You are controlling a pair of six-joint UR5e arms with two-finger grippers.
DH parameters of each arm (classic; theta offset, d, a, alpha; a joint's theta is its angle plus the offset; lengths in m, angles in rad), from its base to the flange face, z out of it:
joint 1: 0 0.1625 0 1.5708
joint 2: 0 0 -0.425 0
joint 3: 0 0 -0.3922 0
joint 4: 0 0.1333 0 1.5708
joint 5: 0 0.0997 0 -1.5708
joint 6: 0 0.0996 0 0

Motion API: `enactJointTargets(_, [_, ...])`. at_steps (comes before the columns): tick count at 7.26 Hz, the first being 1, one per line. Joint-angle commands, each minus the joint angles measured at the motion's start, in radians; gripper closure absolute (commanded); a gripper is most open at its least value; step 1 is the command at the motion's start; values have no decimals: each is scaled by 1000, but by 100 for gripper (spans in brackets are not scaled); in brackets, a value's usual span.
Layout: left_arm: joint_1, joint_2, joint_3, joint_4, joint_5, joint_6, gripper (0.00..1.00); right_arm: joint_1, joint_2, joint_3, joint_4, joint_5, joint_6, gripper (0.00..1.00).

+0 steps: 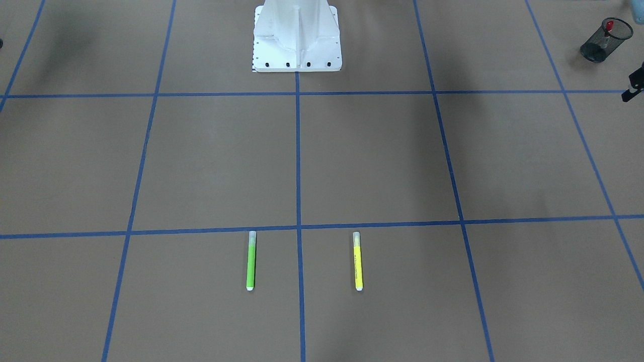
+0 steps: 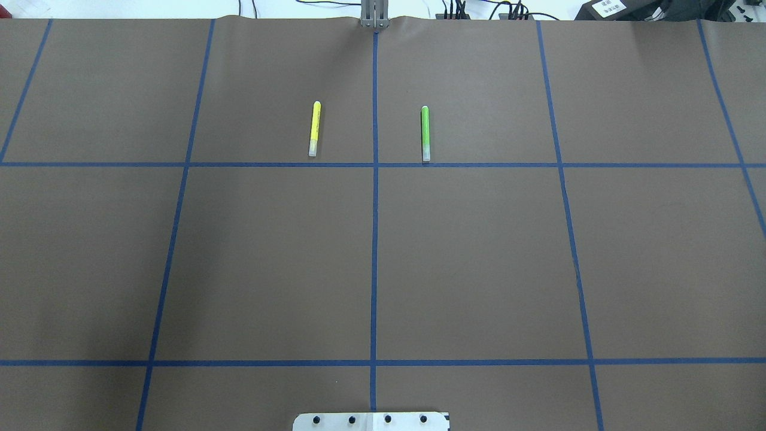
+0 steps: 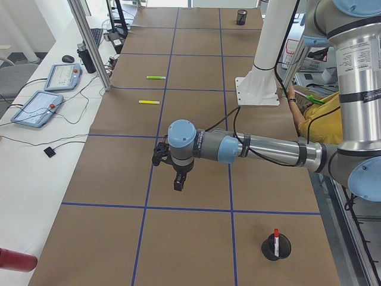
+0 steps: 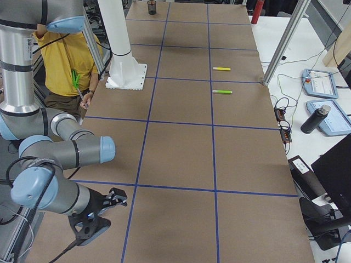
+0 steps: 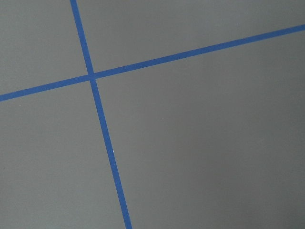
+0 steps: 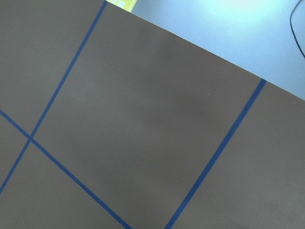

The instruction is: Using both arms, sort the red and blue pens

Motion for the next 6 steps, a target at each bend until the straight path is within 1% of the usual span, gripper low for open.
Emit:
enactJointTargets(1, [-4,4,-3,-1,0,1,0,-271,29,9,182,31,-1,0])
enactJointTargets(3, [-16,15,-3,1,2,1,0,-472,120,18,202,29,-1,0])
enactJointTargets(4, [-16,41,-10,-1,0,2,0,-557,160,15,204,24,25,0])
enactJointTargets(5, [-16,44,-24,-1,0,2,0,-644,231,15,204,-6,91,0])
enactJointTargets(6, [-16,44,-23,-1,0,2,0,-744,273,9,204,-78,126,0])
